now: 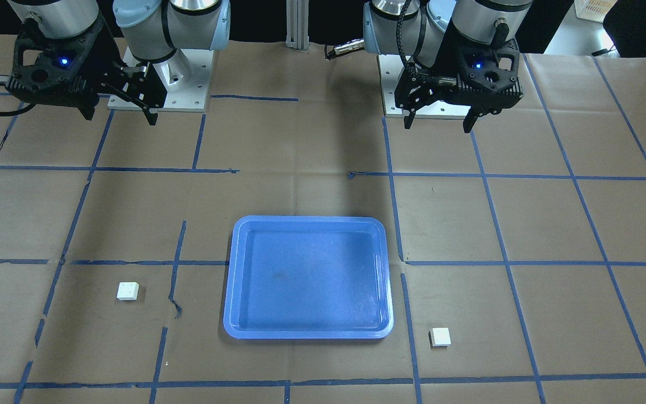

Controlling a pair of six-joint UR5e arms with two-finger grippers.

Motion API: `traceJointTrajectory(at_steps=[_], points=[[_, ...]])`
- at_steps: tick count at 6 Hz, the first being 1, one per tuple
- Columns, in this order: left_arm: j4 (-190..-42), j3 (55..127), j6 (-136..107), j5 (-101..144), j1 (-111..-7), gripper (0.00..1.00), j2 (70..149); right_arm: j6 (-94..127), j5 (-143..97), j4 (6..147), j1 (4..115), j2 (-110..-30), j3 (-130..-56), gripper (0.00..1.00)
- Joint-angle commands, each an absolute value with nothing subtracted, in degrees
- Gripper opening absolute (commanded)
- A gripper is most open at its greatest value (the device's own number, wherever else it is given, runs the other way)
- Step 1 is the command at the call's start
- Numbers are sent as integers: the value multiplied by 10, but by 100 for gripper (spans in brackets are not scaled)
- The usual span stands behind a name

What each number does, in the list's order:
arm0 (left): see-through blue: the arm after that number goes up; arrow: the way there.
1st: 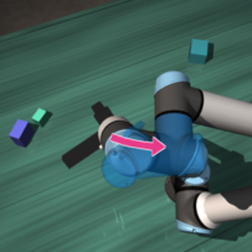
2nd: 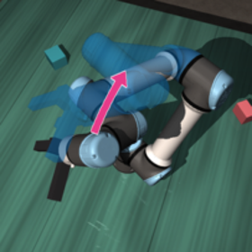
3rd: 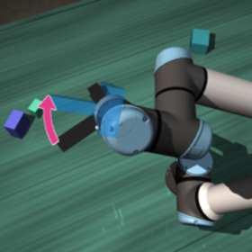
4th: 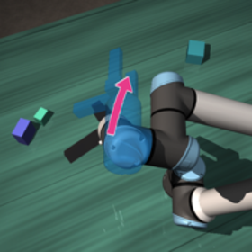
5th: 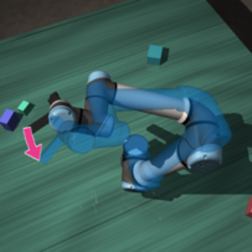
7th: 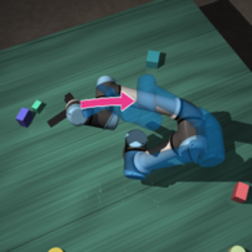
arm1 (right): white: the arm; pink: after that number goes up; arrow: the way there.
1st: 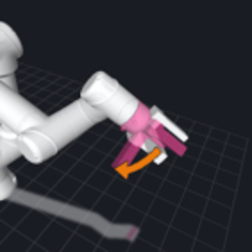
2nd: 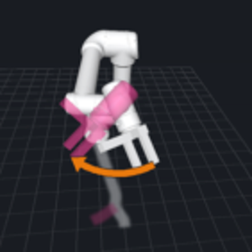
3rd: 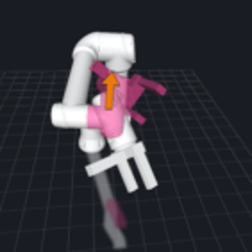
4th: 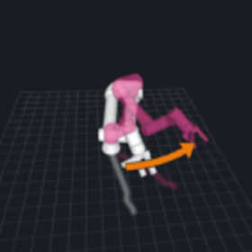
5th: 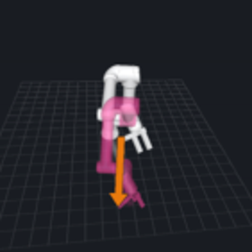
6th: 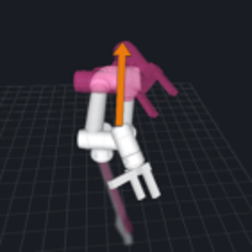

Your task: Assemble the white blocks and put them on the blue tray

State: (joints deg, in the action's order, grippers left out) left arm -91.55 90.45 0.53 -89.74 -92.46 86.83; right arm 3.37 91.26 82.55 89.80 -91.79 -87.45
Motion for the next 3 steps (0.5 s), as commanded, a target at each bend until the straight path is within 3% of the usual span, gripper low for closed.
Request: traceJointTrajectory(at_steps=[1, 3], points=[[-917, 904, 5, -897, -925, 99, 867, 33, 912, 817, 898, -918, -874, 100], [-918, 905, 6, -898, -924, 99, 863, -5, 912, 817, 898, -918, -877, 100]])
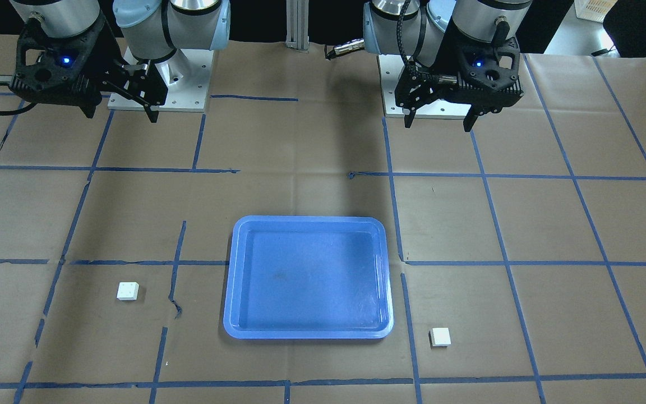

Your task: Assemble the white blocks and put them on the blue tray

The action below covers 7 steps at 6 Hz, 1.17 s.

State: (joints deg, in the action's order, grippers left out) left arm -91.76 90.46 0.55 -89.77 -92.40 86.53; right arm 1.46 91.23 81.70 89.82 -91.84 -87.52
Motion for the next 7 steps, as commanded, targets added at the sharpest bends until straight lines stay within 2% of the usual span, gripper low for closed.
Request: traceJointTrajectory(at_steps=[1, 4, 6, 7], points=[[-921, 905, 6, -898, -923, 99, 863, -33, 909, 818, 897, -918, -881, 100], [-922, 908, 6, -897, -920, 99, 860, -166, 919, 830, 892, -915, -882, 100], [-921, 916, 16, -902, -886, 99, 902, -299, 918, 872, 880, -902, -882, 100], [-903, 901, 18, -901, -866, 99, 955, -438, 911, 873, 861, -885, -882, 100]])
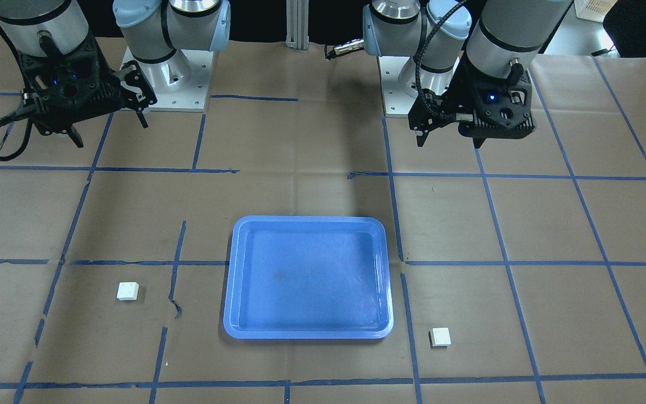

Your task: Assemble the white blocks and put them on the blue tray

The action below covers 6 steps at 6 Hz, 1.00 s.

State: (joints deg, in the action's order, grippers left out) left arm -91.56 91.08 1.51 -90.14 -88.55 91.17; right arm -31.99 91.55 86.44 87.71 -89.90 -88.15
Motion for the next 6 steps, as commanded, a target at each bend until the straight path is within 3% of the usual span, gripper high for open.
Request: traceJointTrajectory(at_steps=[1, 4, 6], points=[[-825, 885, 19, -901, -861, 99, 1018, -602, 908, 873, 833, -869, -880, 100], [-628, 861, 40, -902, -860, 99, 1195, -1022, 900, 960, 746, -824, -869, 100], [-583, 863, 43, -901, -860, 98, 1250, -1118, 776, 976, 704, -753, -845, 100]])
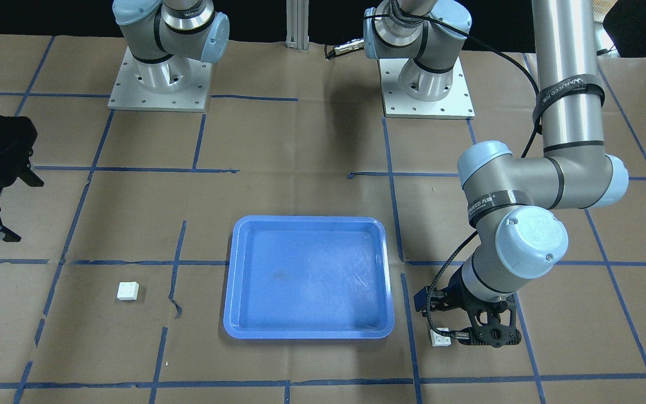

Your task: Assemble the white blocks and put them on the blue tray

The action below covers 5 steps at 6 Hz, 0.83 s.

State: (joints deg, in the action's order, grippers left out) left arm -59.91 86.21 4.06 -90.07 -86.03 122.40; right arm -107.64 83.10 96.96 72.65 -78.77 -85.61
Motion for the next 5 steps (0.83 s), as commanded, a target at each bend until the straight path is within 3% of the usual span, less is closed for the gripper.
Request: traceJointTrajectory(at_steps=[1, 5], points=[[-582, 860, 43, -901, -860, 97, 1259, -1125, 694, 976, 685, -738, -848, 100], [-521, 858, 42, -902, -857, 96, 1290, -1281, 542, 971, 615, -591, -856, 100]])
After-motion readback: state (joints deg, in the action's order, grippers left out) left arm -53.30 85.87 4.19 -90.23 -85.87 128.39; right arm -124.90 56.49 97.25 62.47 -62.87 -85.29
